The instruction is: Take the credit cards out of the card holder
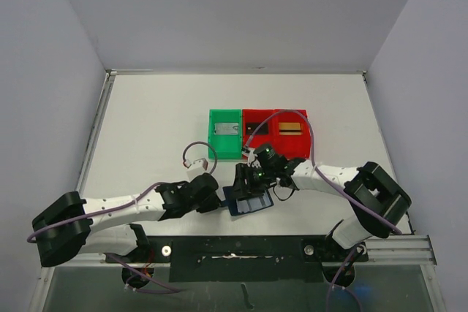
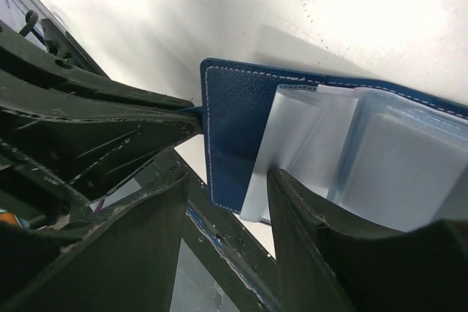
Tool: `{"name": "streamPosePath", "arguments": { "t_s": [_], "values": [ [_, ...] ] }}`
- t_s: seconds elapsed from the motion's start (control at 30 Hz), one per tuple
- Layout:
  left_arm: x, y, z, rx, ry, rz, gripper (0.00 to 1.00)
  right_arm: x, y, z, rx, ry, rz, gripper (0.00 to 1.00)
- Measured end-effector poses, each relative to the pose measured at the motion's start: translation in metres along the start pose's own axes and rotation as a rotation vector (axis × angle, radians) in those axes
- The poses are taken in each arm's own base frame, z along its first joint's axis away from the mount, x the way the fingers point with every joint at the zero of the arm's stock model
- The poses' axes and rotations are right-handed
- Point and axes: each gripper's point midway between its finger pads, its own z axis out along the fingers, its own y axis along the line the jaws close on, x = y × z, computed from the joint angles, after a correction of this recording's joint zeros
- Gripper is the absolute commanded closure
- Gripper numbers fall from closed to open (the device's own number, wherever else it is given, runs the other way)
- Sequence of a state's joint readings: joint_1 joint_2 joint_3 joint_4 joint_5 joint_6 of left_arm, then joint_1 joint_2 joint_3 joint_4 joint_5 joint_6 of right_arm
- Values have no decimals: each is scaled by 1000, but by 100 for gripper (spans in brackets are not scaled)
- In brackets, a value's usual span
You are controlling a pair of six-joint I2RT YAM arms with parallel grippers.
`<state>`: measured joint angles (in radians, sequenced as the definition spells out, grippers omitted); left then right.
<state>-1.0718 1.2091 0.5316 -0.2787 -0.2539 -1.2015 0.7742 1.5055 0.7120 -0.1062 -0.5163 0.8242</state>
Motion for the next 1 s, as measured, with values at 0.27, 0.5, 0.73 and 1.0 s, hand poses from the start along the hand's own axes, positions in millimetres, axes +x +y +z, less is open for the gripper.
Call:
{"name": "streamPosePath", "arguments": {
  "t_s": [0.27,0.5,0.73,1.0],
  "values": [
    [1,3,-4,89,-32,-121,58,8,-14,11,5,-12,94,60],
    [1,-5,-4,176,-44,-202,47,12,-35,9,5,-67,227,70],
    [13,-17,0,140,-19,-180,46,6,-45,4,8,-110,293,73],
    [-11,-82,-30,167,-119,-147,73,3,-46,3,12,-125,296,76]
  ]
}}
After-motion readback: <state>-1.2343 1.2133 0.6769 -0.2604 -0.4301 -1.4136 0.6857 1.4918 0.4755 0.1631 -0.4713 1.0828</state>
